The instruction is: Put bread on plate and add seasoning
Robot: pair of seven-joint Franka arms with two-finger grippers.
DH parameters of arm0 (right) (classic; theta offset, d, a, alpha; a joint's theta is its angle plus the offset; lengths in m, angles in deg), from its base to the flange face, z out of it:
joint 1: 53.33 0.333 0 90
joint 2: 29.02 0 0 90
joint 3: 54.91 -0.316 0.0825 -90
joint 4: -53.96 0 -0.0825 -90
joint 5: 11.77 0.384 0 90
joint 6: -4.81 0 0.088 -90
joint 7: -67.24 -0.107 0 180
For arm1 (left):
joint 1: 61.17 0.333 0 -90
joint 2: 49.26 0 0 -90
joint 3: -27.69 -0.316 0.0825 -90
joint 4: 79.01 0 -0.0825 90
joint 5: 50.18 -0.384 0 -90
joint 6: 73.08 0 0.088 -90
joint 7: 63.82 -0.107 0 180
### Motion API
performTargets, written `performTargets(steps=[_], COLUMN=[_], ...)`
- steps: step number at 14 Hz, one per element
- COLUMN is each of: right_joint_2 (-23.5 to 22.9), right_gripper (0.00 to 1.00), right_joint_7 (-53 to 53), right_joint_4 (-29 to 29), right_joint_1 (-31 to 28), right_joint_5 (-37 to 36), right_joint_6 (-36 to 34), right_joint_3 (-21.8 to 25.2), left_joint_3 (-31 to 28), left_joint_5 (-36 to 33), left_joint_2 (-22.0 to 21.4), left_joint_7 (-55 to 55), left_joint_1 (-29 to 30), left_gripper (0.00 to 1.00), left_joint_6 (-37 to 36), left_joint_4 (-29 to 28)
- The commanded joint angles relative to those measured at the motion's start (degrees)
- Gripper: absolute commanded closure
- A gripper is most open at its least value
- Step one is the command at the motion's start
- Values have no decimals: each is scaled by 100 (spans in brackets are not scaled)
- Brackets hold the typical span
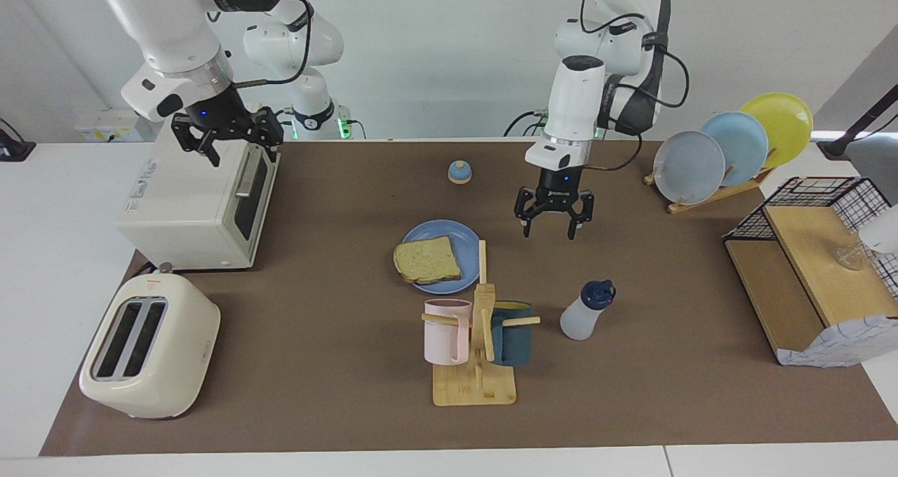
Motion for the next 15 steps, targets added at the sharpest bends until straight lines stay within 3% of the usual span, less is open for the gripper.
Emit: performTargets(steps=[1,4,7,12,15], right_joint_2=[37,37,37,37,37], right_gripper=[0,0,0,0,0], right_joint_7=[88,88,88,79,79], right_joint_4=[-5,-5,-14,-23,-23], right_joint_1=[-117,-117,-126,-117,-117], right_joint_5=[127,136,136,136,136], right_joint_6=[7,15,7,7,7], right_joint_3=[-37,-37,-37,-37,-37], left_joint_3=[-33,-147,-165,-200,-165], left_joint_5=[600,1216,1306,1324,1306], left_joint_2=[90,99,-76,-253,-244], left_joint_7=[-614,-1958,-3320,-4955,-5592], left_joint_1=[45,474,1291,2698,2823], left_gripper=[0,0,0,0,0], left_joint_6=[-1664,-3335,-4277,-4781,-4764], left_joint_4=[1148,2159,2382,2303,2320])
